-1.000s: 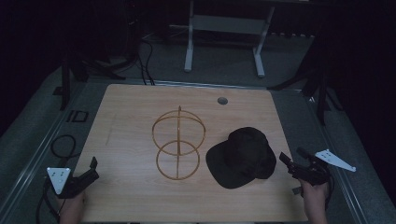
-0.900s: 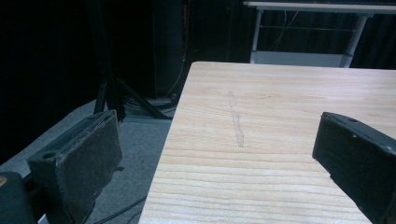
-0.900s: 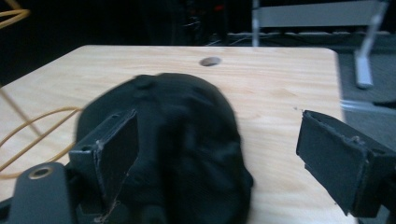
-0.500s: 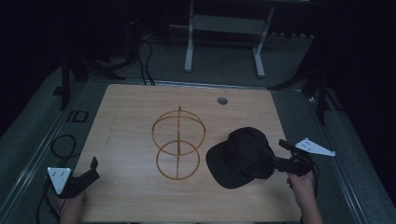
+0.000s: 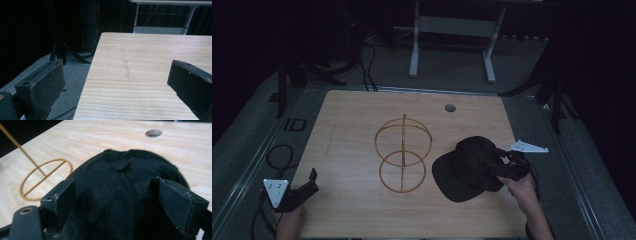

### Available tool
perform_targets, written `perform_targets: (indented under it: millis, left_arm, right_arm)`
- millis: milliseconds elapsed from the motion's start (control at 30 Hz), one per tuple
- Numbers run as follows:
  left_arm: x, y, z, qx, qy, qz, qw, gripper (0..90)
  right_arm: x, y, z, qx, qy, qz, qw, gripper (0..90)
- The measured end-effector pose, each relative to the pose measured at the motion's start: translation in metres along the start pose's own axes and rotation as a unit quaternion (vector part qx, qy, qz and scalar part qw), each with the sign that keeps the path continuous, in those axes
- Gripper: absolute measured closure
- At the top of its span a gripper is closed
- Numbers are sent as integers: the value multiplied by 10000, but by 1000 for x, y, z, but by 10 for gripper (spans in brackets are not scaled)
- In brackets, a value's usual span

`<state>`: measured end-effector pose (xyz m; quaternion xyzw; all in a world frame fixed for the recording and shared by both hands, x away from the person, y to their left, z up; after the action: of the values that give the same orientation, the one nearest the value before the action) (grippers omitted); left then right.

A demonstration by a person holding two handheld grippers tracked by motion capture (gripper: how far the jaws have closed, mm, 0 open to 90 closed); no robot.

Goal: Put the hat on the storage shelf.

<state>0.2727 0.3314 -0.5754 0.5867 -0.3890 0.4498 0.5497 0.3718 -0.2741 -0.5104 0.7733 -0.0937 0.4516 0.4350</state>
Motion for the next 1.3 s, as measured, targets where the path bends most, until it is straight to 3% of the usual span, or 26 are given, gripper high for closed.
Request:
perform_targets:
  millis: [267, 367, 600, 833, 1033, 1300]
  left_arm:
    - [0, 0, 1, -13, -35, -29, 10000, 18]
    - [0, 0, 1, -12, -52, -39, 10000, 18]
    - [0, 0, 1, -18, -45, -32, 10000, 18]
    - [0, 0, 1, -27, -36, -23, 10000, 18]
    - [0, 0, 1, -25, -29, -15, 10000, 18]
    - [0, 0, 1, -29, -19, -5, 10000, 18]
  right_arm:
    - [-4, -5, -6, 600, -103, -313, 9977, 499]
    - [-4, -6, -9, 641, -49, -331, 9974, 572]
    - [-2, -2, -15, 386, 97, -312, 9987, 779]
    - [3, 5, -23, 574, 216, -282, 9977, 859]
    - [12, 16, -32, 778, 230, -60, 9967, 873]
    - [29, 34, -41, 600, 444, 160, 9971, 875]
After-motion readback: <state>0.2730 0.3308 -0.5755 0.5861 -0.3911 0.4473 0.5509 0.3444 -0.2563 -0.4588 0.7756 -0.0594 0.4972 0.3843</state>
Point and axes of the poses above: each handheld gripper's, and its own axes: y roughly backward along the jaws, x roughly out of its top, z roughly to its right, the point moved 6 cm from there along -y, roughly forward along the jaws, and after that the axes turned 6 degrees about -z, right-handed, at the moved point
